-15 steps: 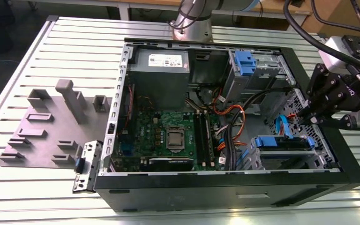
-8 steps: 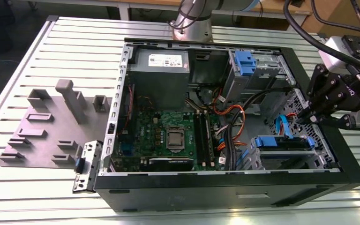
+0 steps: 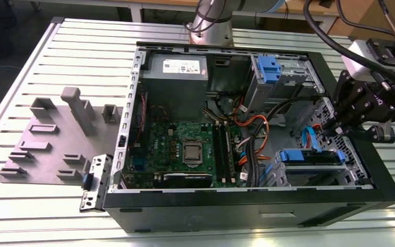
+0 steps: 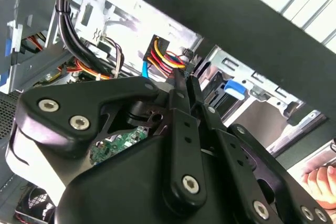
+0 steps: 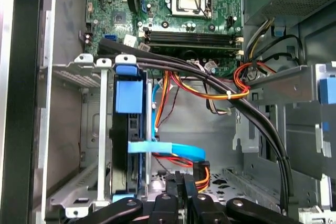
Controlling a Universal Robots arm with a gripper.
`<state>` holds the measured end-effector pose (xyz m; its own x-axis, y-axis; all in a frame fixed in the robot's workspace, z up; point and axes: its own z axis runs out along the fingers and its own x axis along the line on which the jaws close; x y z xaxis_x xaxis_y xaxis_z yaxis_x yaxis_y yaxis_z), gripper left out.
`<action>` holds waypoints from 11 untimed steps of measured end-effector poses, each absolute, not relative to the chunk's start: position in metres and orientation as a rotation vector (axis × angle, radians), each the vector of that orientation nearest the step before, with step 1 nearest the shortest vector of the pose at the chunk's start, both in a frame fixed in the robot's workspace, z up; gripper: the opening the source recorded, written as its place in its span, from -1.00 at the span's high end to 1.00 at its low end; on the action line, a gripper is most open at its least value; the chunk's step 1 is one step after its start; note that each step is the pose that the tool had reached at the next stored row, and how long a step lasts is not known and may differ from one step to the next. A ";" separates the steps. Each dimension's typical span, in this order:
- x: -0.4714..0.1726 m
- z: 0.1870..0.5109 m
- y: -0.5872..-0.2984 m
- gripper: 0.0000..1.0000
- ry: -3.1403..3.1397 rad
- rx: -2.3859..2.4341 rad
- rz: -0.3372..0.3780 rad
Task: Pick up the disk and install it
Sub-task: 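Insert the second disk wire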
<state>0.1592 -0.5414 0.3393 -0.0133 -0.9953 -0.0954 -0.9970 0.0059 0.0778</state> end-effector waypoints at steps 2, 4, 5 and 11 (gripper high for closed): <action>0.156 0.339 -0.542 0.66 2.217 -2.196 0.188; 0.154 0.339 -0.544 0.66 2.216 -2.195 0.186; 0.153 0.339 -0.546 0.66 2.216 -2.195 0.186; 0.152 0.340 -0.554 0.66 2.215 -2.195 0.184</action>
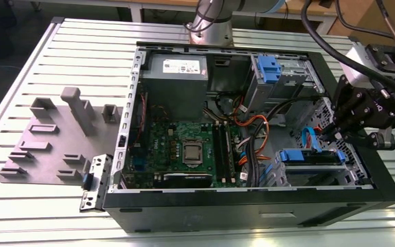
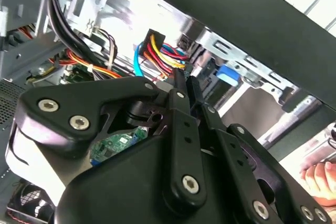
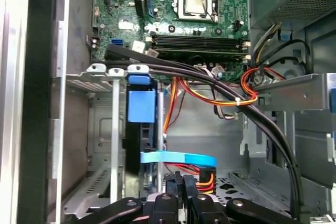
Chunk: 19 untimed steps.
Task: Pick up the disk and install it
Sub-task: 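Insert the second disk wire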
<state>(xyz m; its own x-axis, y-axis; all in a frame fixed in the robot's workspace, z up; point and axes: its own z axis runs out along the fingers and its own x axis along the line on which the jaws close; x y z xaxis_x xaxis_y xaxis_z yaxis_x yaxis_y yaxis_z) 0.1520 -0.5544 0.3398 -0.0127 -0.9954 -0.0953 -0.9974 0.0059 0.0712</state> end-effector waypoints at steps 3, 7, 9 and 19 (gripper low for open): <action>0.152 0.340 -0.560 0.66 2.215 -2.195 0.184; 0.151 0.340 -0.564 0.66 2.215 -2.194 0.184; 0.151 0.341 -0.567 0.66 2.215 -2.195 0.183; 0.151 0.339 -0.578 0.66 2.215 -2.194 0.183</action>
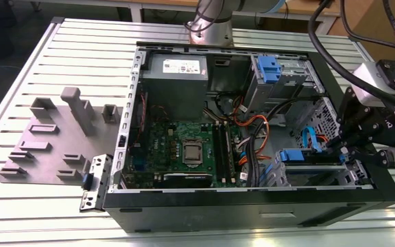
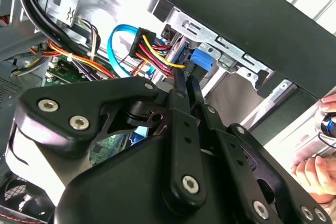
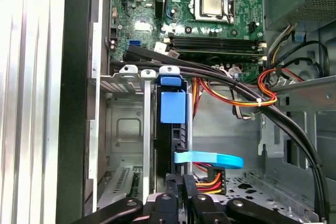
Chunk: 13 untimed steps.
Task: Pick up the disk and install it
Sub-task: 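Insert the second disk wire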
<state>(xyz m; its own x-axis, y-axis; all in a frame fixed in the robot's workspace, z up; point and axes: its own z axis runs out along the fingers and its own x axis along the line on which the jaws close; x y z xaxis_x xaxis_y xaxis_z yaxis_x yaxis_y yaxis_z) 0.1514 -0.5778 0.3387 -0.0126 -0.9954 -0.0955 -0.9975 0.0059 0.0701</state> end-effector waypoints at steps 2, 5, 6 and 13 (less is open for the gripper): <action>0.151 0.338 -0.578 0.66 2.215 -2.194 0.182; 0.151 0.337 -0.578 0.66 2.215 -2.194 0.183; 0.151 0.337 -0.578 0.66 2.215 -2.194 0.183; 0.151 0.336 -0.578 0.51 2.215 -2.195 0.182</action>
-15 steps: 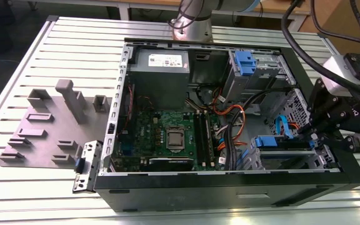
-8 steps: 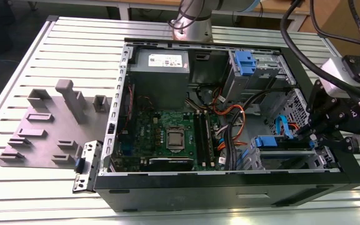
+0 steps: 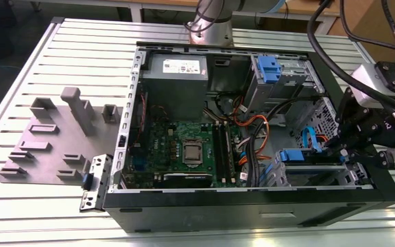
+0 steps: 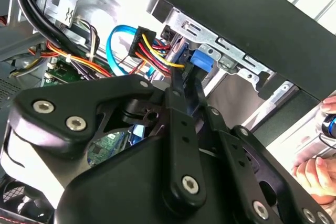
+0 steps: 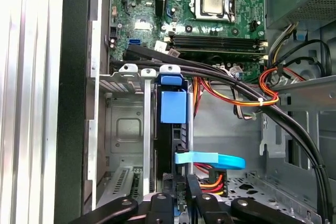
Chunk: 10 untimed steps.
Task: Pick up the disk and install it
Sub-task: 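Insert the second disk wire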
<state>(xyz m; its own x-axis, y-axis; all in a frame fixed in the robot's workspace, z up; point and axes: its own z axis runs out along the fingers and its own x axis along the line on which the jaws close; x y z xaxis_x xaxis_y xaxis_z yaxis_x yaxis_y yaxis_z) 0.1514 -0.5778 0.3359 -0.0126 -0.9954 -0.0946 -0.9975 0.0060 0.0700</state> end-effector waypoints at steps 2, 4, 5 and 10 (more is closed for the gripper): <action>0.151 0.334 -0.578 0.51 2.216 -2.195 0.181; 0.152 0.333 -0.577 0.51 2.216 -2.195 0.181; 0.152 0.333 -0.576 0.51 2.216 -2.195 0.181; 0.156 0.333 -0.575 0.51 2.216 -2.196 0.181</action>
<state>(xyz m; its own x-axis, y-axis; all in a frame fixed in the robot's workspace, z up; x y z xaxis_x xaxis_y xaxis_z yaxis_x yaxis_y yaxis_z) 0.1557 -0.5746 0.3328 -0.0123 -0.9955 -0.0935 -0.9975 0.0057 0.0701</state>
